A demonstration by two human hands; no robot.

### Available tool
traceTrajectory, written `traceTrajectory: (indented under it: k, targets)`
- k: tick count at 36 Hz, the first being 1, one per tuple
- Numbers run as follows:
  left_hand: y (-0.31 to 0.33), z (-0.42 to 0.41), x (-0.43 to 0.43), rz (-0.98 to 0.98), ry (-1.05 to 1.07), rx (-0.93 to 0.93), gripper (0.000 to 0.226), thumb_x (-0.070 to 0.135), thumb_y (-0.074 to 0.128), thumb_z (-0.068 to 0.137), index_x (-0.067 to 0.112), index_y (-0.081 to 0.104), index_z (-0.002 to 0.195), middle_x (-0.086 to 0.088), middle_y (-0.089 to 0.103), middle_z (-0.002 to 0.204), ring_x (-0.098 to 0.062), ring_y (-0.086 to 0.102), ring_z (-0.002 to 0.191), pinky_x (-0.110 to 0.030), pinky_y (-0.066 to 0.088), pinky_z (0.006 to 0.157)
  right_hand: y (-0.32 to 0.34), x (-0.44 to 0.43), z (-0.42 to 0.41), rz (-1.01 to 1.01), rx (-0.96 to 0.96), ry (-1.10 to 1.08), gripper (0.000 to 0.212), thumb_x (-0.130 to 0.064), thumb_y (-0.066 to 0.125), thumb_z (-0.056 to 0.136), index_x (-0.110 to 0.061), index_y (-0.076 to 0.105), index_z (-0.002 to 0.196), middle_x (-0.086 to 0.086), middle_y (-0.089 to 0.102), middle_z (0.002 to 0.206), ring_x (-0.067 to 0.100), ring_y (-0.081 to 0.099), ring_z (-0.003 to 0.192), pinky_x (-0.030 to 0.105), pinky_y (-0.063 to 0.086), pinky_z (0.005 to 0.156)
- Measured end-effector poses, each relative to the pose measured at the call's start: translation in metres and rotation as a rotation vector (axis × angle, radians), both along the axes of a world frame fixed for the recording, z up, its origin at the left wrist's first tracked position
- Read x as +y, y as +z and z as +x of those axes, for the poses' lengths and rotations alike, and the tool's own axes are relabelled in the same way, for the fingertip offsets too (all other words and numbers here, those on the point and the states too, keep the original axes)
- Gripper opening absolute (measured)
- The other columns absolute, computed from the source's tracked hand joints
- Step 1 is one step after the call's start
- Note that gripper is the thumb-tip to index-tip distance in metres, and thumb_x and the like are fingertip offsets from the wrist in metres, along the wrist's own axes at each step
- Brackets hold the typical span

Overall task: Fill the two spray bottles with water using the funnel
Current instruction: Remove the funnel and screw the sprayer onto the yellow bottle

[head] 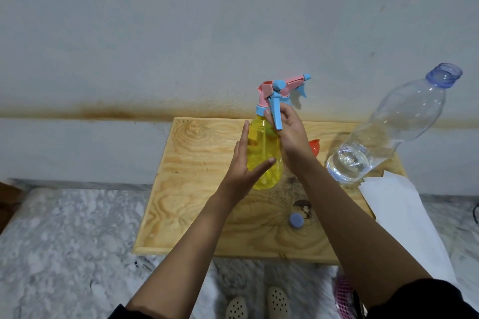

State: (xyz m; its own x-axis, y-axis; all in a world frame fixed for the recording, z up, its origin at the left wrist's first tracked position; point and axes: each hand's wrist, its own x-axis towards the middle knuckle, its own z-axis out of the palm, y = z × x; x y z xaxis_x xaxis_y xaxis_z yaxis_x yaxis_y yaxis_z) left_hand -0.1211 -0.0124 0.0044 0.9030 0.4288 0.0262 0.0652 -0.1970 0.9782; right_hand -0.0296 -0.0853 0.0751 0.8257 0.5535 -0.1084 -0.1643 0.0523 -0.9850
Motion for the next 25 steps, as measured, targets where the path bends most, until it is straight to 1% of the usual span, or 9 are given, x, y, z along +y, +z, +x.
traceTrajectory:
  k: [3, 6, 8, 11, 14, 18, 22, 24, 25]
  targets:
    - [0.001, -0.001, 0.003, -0.009, -0.03, -0.014, 0.089, 0.058, 0.066, 0.075, 0.064, 0.003, 0.137, 0.018, 0.012, 0.155, -0.008, 0.022, 0.142, -0.05, 0.031, 0.112, 0.005, -0.002, 0.001, 0.0, 0.011, 0.083, 0.029, -0.014, 0.051, 0.094, -0.012, 0.054, 0.123, -0.008, 0.067, 0.107, 0.006, 0.064, 0.102, 0.029, 0.054, 0.09]
    - [0.001, -0.002, 0.005, -0.01, -0.062, -0.02, 0.087, 0.054, 0.067, 0.076, 0.064, 0.004, 0.136, 0.02, 0.012, 0.155, -0.006, 0.021, 0.142, -0.048, 0.03, 0.113, 0.005, -0.004, 0.004, -0.009, 0.003, 0.036, 0.023, -0.011, 0.059, 0.09, -0.013, 0.061, 0.113, 0.005, 0.067, 0.114, 0.019, 0.062, 0.112, 0.042, 0.048, 0.1]
    - [0.0, -0.001, 0.005, -0.011, -0.065, -0.024, 0.088, 0.054, 0.068, 0.076, 0.063, 0.005, 0.137, 0.018, 0.012, 0.156, -0.006, 0.022, 0.142, -0.048, 0.03, 0.113, 0.005, -0.004, 0.005, -0.037, -0.015, -0.007, 0.02, -0.011, 0.061, 0.089, -0.014, 0.063, 0.108, 0.009, 0.067, 0.115, 0.022, 0.061, 0.113, 0.046, 0.047, 0.101]
    - [-0.002, 0.0, 0.002, -0.016, -0.053, -0.023, 0.089, 0.053, 0.068, 0.077, 0.062, 0.003, 0.138, 0.016, 0.014, 0.156, -0.006, 0.022, 0.142, -0.048, 0.03, 0.113, 0.004, -0.003, 0.002, -0.053, -0.018, -0.056, 0.024, -0.01, 0.063, 0.087, -0.01, 0.065, 0.111, 0.009, 0.069, 0.112, 0.022, 0.063, 0.109, 0.046, 0.049, 0.098]
    - [-0.005, 0.001, -0.004, -0.032, -0.022, -0.005, 0.09, 0.055, 0.068, 0.077, 0.061, 0.003, 0.139, 0.014, 0.021, 0.153, -0.009, 0.028, 0.14, -0.049, 0.032, 0.111, 0.005, 0.0, 0.0, -0.062, -0.016, -0.103, 0.031, -0.008, 0.064, 0.086, -0.006, 0.064, 0.117, 0.009, 0.069, 0.111, 0.019, 0.066, 0.104, 0.041, 0.053, 0.093]
    - [-0.006, 0.001, -0.009, -0.027, -0.019, 0.017, 0.091, 0.055, 0.067, 0.078, 0.055, 0.002, 0.142, 0.013, 0.024, 0.153, -0.01, 0.031, 0.139, -0.048, 0.034, 0.11, 0.004, 0.001, 0.0, -0.089, -0.051, -0.158, 0.033, -0.006, 0.065, 0.084, -0.007, 0.064, 0.117, 0.006, 0.069, 0.108, 0.018, 0.066, 0.104, 0.039, 0.052, 0.094]
    - [-0.008, -0.001, -0.01, 0.005, -0.046, 0.022, 0.088, 0.044, 0.064, 0.084, 0.047, 0.002, 0.146, 0.026, 0.027, 0.147, 0.005, 0.034, 0.133, -0.034, 0.036, 0.11, -0.002, 0.002, 0.004, -0.109, -0.057, -0.188, 0.037, -0.008, 0.074, 0.077, -0.006, 0.066, 0.114, 0.01, 0.07, 0.111, 0.022, 0.065, 0.107, 0.044, 0.052, 0.094]
    - [-0.01, -0.002, -0.01, 0.067, -0.044, 0.015, 0.081, 0.04, 0.063, 0.087, 0.053, 0.005, 0.141, 0.04, 0.019, 0.141, 0.016, 0.024, 0.131, -0.025, 0.029, 0.11, -0.004, 0.002, 0.006, -0.124, -0.072, -0.21, 0.047, -0.012, 0.08, 0.071, -0.004, 0.066, 0.115, 0.01, 0.07, 0.111, 0.021, 0.065, 0.107, 0.042, 0.053, 0.093]
    - [-0.011, -0.002, -0.011, 0.097, -0.04, 0.01, 0.081, 0.039, 0.063, 0.087, 0.052, 0.004, 0.141, 0.044, 0.015, 0.137, 0.023, 0.018, 0.128, -0.02, 0.026, 0.108, -0.006, 0.002, 0.006, -0.127, -0.08, -0.225, 0.05, -0.014, 0.082, 0.068, -0.003, 0.066, 0.114, 0.01, 0.07, 0.11, 0.02, 0.065, 0.106, 0.041, 0.053, 0.093]
